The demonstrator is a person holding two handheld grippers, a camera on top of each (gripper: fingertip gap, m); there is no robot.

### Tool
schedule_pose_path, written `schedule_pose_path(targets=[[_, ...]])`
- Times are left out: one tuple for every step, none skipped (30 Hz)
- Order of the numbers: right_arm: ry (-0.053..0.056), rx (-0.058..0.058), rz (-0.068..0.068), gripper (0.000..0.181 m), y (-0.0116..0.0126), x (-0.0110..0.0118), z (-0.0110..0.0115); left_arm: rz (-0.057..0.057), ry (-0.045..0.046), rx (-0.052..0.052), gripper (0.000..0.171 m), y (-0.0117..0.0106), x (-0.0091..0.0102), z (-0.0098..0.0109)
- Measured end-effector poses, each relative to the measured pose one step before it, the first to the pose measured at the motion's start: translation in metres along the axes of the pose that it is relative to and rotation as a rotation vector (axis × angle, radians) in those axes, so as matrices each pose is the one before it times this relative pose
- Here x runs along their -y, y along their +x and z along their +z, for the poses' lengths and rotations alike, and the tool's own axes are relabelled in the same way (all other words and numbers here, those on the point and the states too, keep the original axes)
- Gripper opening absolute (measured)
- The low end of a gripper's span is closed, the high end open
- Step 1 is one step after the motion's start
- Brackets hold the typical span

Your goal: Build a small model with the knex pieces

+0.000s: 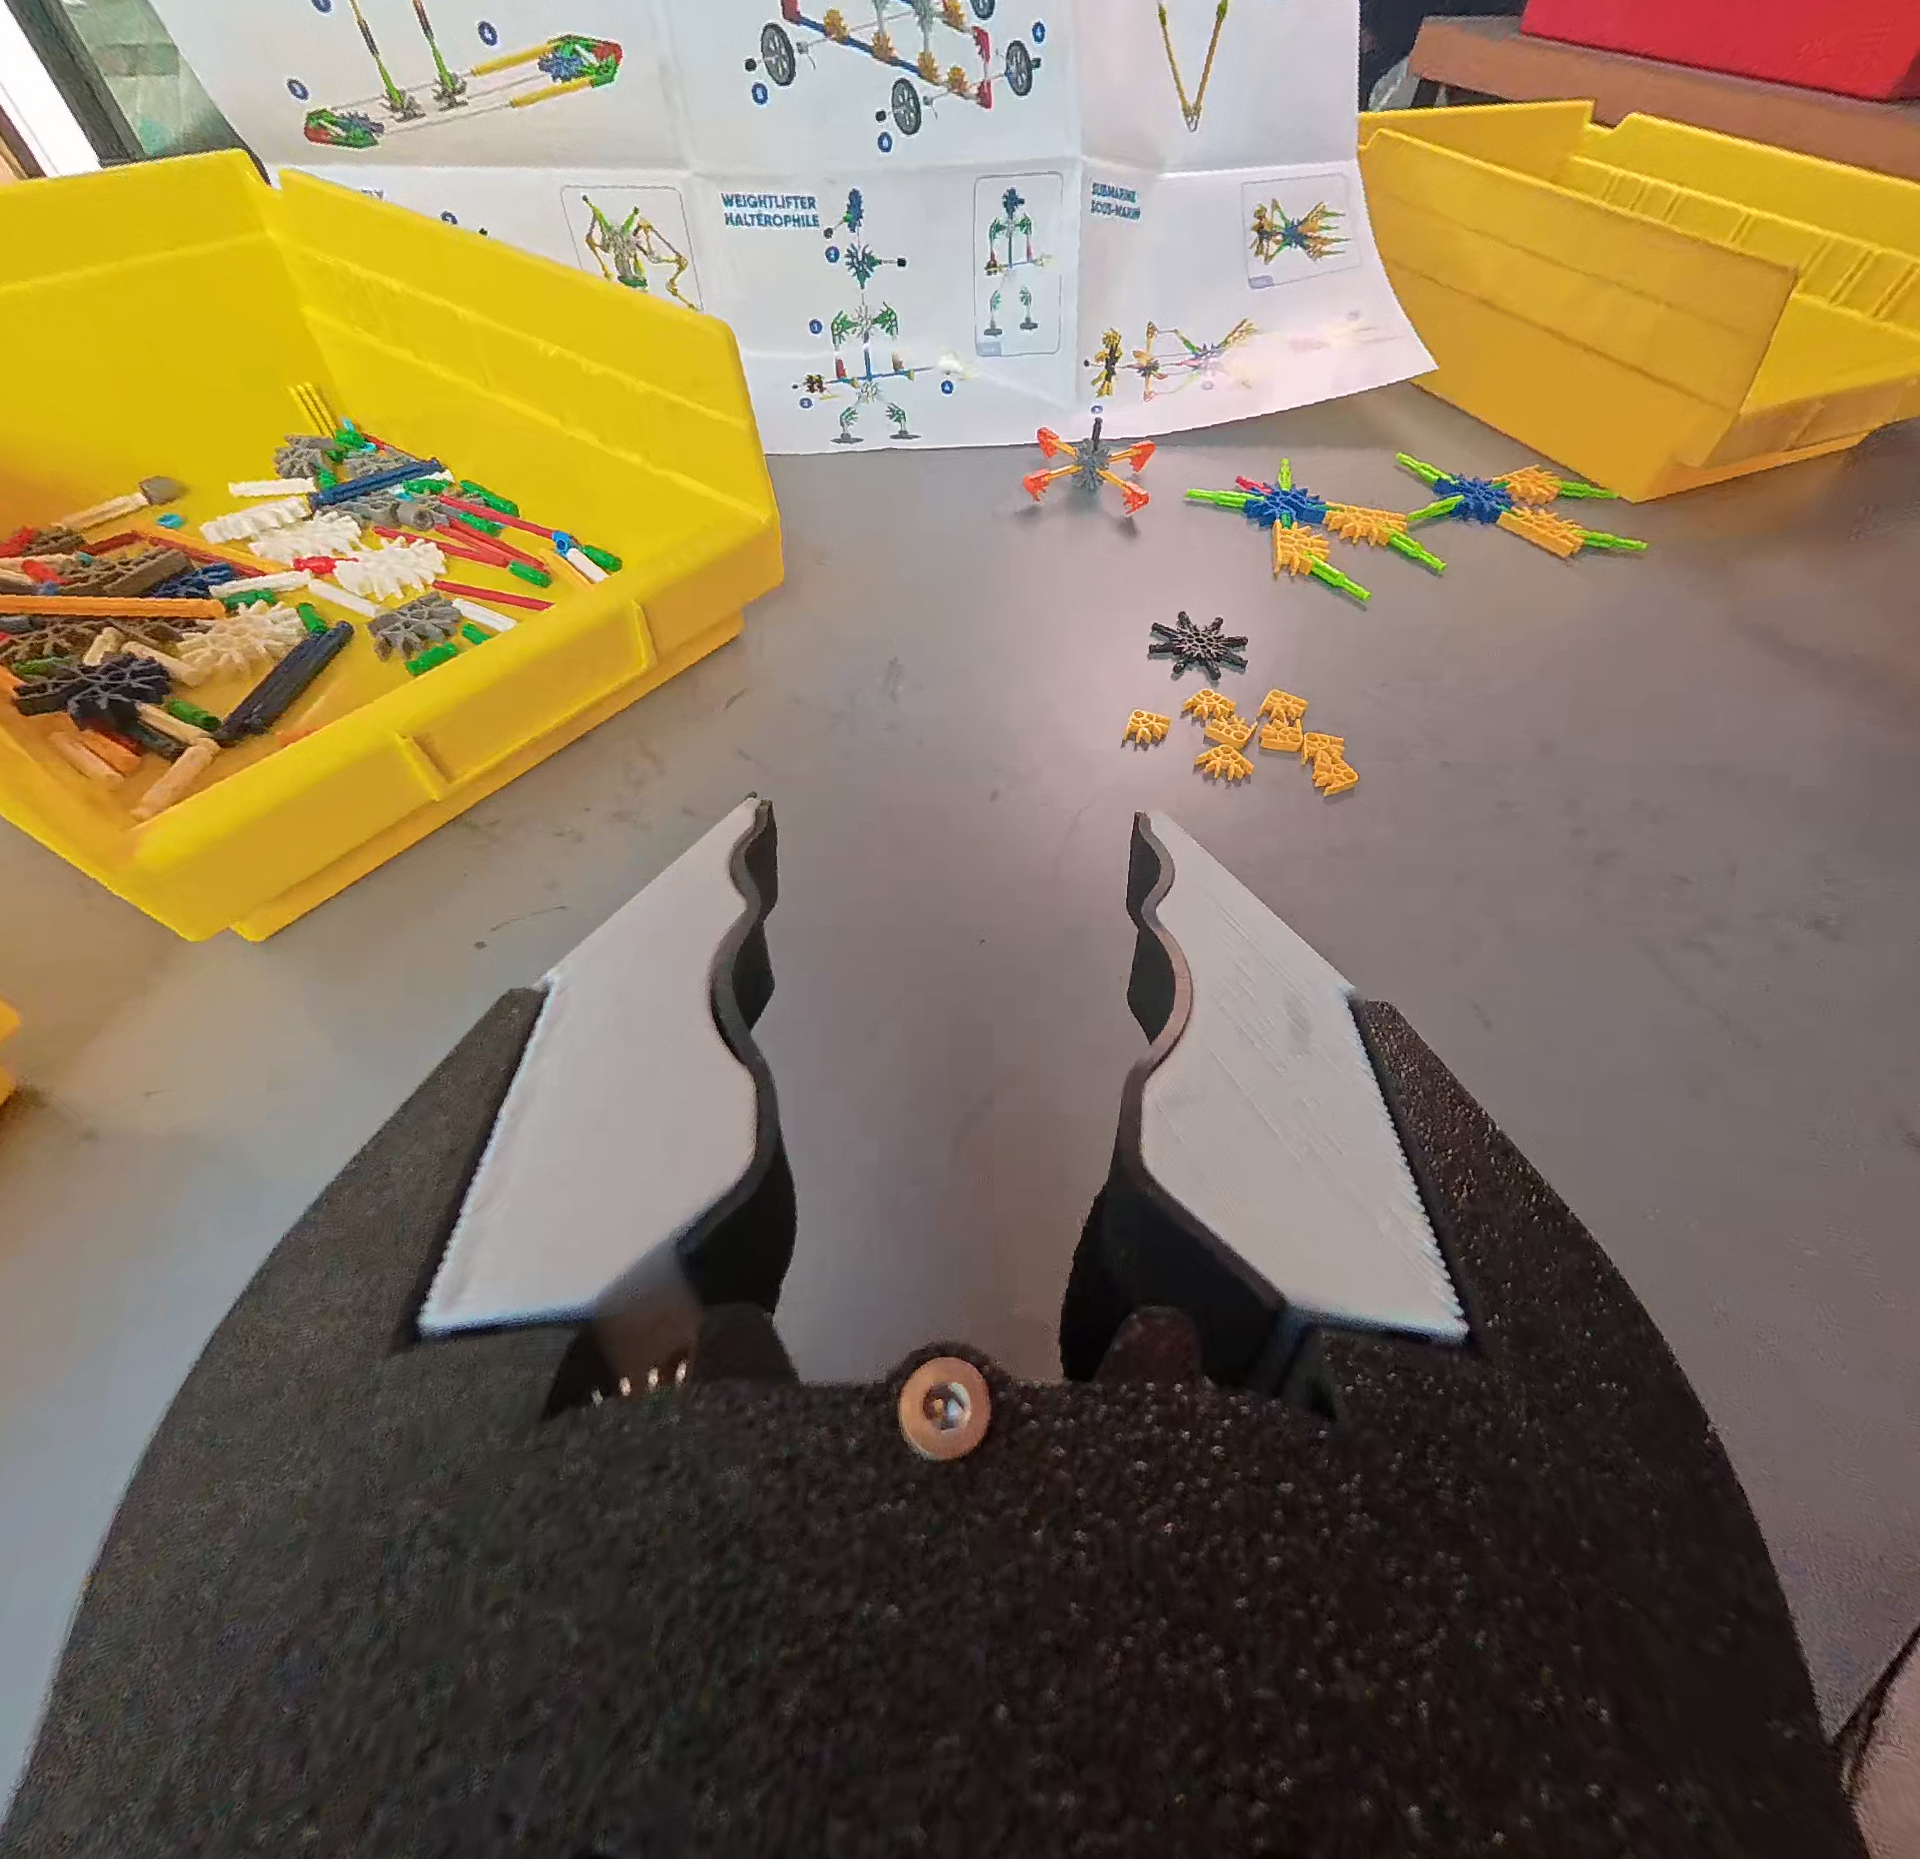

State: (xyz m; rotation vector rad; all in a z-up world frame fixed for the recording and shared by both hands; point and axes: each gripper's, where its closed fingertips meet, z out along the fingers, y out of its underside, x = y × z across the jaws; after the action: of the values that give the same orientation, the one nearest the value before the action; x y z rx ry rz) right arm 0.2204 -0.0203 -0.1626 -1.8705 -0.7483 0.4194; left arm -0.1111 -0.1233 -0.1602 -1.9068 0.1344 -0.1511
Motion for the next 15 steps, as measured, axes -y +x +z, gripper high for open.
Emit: schedule_pose_path(targets=[[0.0034, 0.0022, -0.0098, 0.111, -0.00016, 0.00231, 0.00132, 0.0156, -0.00162, 0.0008, 0.073, 0.00157, 0.00119, 0.00301], [-0.0013, 0.0072, -0.0063, 0.111, -0.00107, 0.00077, 0.00248, 0.0170, 0.00990, 0.0085, 0.074, 0.00061, 0.00294, 0.00133], [-0.0097, 0.0099, -0.0039, 0.111, -0.00173, -0.00139, 0.00356, 0.0093, 0.01132, 0.0045, 0.074, 0.00097, 0.00262, 0.00041], [-0.0174, 0.0053, -0.0058, 0.111, -0.00162, -0.00292, 0.00423, -0.0031, 0.00832, -0.0045, 0.076, 0.00123, 0.00122, 0.00009], [-0.0208, -0.0004, -0.0081, 0.111, -0.00114, -0.00332, 0.00409, -0.0108, 0.00495, -0.0046, 0.077, 0.00007, -0.00013, 0.00005], [-0.0162, -0.0024, -0.0104, 0.112, -0.00099, -0.00226, 0.00340, -0.0148, 0.00174, 0.0001, 0.077, -0.00142, -0.00115, -0.00010], [-0.0077, -0.0008, -0.0086, 0.112, -0.00127, -0.00085, 0.00234, -0.0201, 0.00208, -0.0044, 0.076, -0.00138, -0.00029, -0.00006], [-0.0027, 0.0003, -0.0048, 0.112, -0.00085, -0.00021, 0.00139, -0.0203, 0.00725, -0.0073, 0.071, -0.00118, 0.00127, -0.00032], [0.0002, 0.0000, -0.0007, 0.112, -0.00004, 0.00025, 0.00062, -0.0167, 0.01530, -0.0100, 0.060, -0.00070, 0.00297, -0.00053], [0.0002, -0.0002, 0.0049, 0.112, 0.00061, 0.00030, 0.00028, -0.0137, 0.01930, -0.0087, 0.049, -0.00077, 0.00359, -0.00022], [0.0020, 0.0018, 0.0083, 0.112, 0.00084, 0.00073, 0.00001, -0.0089, 0.01191, -0.0100, 0.040, -0.00044, 0.00249, 0.00055], [0.0049, 0.0048, 0.0090, 0.111, 0.00048, 0.00149, -0.00021, -0.0028, 0.00726, -0.0107, 0.032, -0.00005, 0.00160, 0.00116], [0.0073, 0.0092, 0.0079, 0.110, -0.00012, 0.00199, -0.00022, 0.0002, 0.00285, -0.0089, 0.024, -0.00006, 0.00065, 0.00145], [0.0075, 0.0146, 0.0063, 0.109, -0.00091, 0.00242, 0.00006, -0.0016, -0.00514, -0.0066, 0.010, -0.00038, -0.00044, 0.00180], [0.0076, 0.0209, 0.0020, 0.107, -0.00193, 0.00283, 0.00031, -0.0021, -0.00633, 0.0066, 0.006, -0.00201, -0.00015, 0.00194]])
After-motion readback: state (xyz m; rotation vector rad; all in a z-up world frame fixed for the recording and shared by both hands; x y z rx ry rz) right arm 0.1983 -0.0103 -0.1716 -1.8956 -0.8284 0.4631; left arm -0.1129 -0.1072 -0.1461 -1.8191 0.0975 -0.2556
